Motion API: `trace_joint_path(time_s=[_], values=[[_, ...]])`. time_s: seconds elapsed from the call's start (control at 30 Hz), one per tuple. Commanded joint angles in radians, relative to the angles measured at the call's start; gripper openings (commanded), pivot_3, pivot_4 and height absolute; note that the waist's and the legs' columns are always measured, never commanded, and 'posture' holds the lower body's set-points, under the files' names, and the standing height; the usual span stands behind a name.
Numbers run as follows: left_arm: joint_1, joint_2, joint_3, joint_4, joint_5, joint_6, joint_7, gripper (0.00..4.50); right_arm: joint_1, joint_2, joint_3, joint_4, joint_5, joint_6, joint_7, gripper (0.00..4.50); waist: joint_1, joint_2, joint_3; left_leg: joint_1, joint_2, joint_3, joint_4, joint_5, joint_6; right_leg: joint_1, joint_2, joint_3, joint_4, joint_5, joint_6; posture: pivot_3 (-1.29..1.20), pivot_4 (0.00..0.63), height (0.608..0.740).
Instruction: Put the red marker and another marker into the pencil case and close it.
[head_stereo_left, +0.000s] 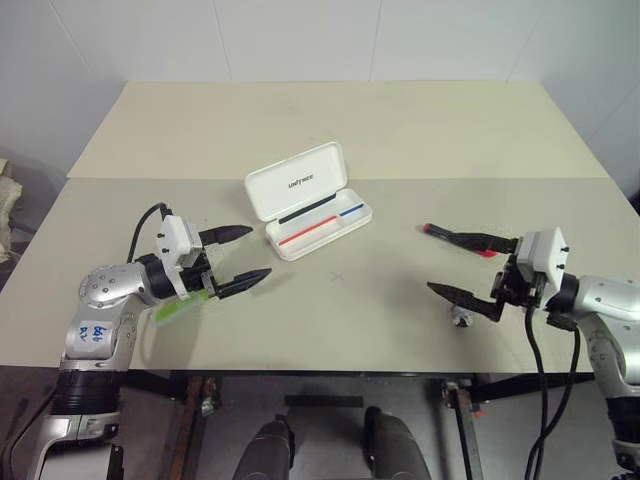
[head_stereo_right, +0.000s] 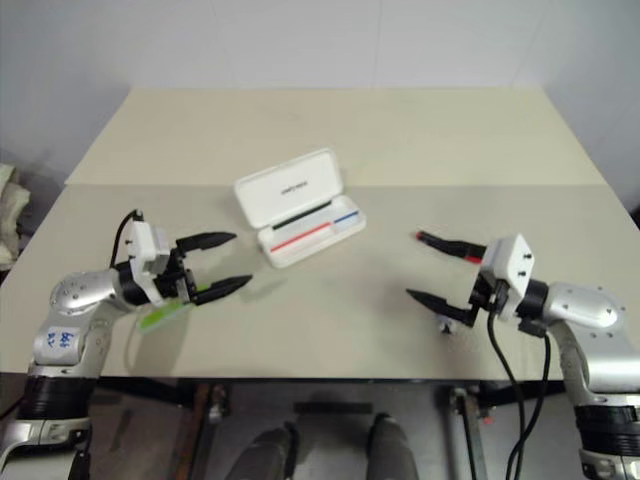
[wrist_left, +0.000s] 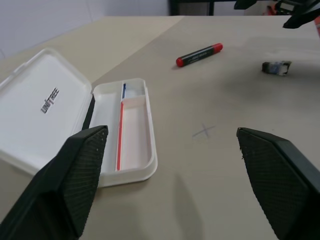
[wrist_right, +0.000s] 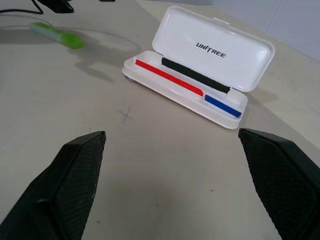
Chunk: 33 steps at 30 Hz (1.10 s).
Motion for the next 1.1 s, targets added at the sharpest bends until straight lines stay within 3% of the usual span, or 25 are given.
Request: trace_joint_path(time_s=[0.03,0.1,0.57,0.7,1.1], values=[[-0.044,0.003,-0.018,0.016,0.043,-0.022,0.022,3.18,0.013,0.032,0.014,-0.069,-0.002,-0.016,-0.026,4.50,0.000,0.000,0.000,0.000,0.000,0.000,0.000,0.000,0.000,0.000,0.000,0.000,0.000,0.000,0.000,0.00,0.150,0.740],[-0.070,-0.006,-0.036,0.031,0.066,-0.015,0.042,2.47,0.027,0.045,0.018,-0.080,-0.009,-0.021,-0.034,4.50,0.002,0.000,0.000,0.000,0.000,0.000,0.000,0.000,0.000,0.000,0.001,0.000,0.000,0.000,0.000,0.00,0.150,0.740],[-0.187,-0.045,-0.169,0.151,0.179,0.070,0.064,2.47,0.075,0.095,0.042,-0.198,-0.036,0.008,-0.149,4.50,-0.002,0.000,0.000,0.000,0.002,0.002,0.001,0.000,0.000,0.000,0.004,0.002,0.001,0.003,0.001,0.00,0.150,0.740],[-0.317,-0.109,-0.269,0.333,0.303,0.053,0.112,2.47,0.064,0.121,0.053,-0.216,-0.032,0.023,-0.191,4.50,0.013,0.000,0.000,0.000,0.002,0.002,0.002,0.000,0.000,0.000,0.004,0.002,-0.001,0.004,0.000,0.00,0.150,0.740],[-0.405,-0.140,-0.317,0.475,0.359,-0.004,0.033,2.47,0.016,0.145,0.073,-0.216,-0.047,0.032,-0.229,4.50,0.002,0.000,0.000,-0.001,0.003,0.003,0.003,-0.001,0.000,0.000,0.004,0.003,0.000,0.006,0.002,0.00,0.150,0.740]])
